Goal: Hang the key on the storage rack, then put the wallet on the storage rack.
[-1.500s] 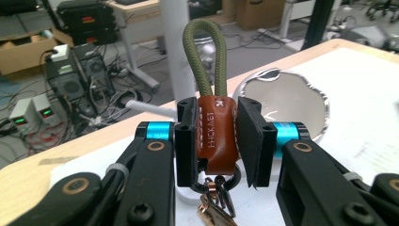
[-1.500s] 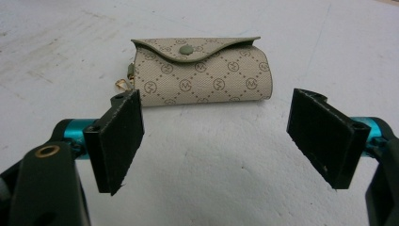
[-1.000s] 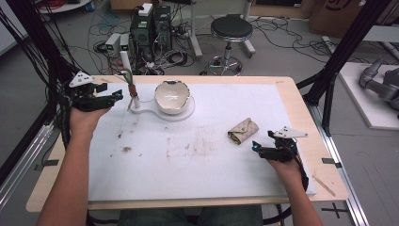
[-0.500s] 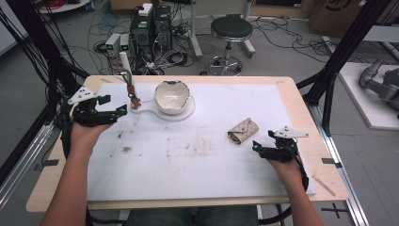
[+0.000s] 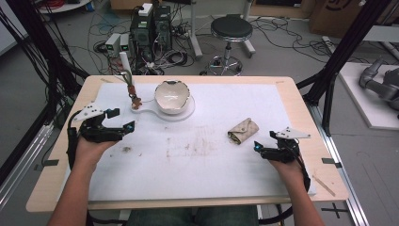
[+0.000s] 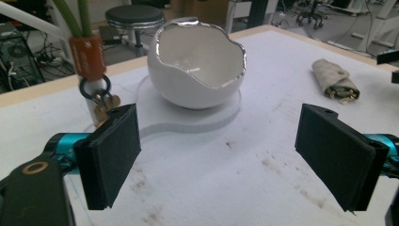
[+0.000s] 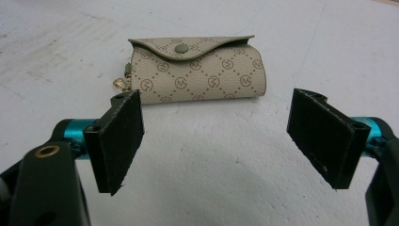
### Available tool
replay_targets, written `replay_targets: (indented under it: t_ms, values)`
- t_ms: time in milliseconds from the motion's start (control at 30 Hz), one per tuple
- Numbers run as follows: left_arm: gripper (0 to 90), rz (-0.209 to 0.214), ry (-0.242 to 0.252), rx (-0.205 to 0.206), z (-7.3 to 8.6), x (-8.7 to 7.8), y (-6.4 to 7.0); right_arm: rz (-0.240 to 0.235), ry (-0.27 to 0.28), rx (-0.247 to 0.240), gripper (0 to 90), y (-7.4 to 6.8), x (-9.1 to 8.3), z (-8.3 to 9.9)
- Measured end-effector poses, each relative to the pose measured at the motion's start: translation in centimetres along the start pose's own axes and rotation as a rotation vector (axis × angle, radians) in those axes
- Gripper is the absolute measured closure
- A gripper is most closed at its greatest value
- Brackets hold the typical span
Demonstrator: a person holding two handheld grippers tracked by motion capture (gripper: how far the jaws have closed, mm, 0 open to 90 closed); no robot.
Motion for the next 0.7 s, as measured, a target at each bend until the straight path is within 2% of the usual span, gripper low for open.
replay_targets:
  t_ms: [67,167,233,367,700]
  values:
    - [14.6,0.021,0.007,0.012,1.1,0.6,0.6,0.004,0.003,-0.001,19.5,0.2,0.0,0.0]
    - [14.6,0.03,0.028,-0.014,2.1,1.3,0.8,0.004,0.001,0.001,19.5,0.3,0.0,0.1]
    - [14.6,0.036,0.017,-0.008,2.6,1.7,1.1,0.004,0.0,-0.001,19.5,0.3,0.0,0.1]
    - [14.6,0.043,-0.001,0.016,2.8,2.2,1.9,0.002,0.001,0.004,19.5,0.4,0.0,0.2]
    - [14.6,0.056,-0.009,0.008,2.8,2.8,2.3,0.003,-0.003,0.003,19.5,0.3,0.0,0.3]
Point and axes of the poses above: each handheld gripper's, and its own axes: x roughly forward along the jaws, z roughly out of its underside, y roughly to its right, the point moved 7 cm from there along x, roughly forward along the jaws, and after that the axes turned 15 degrees about -y, right-handed, at the moved point
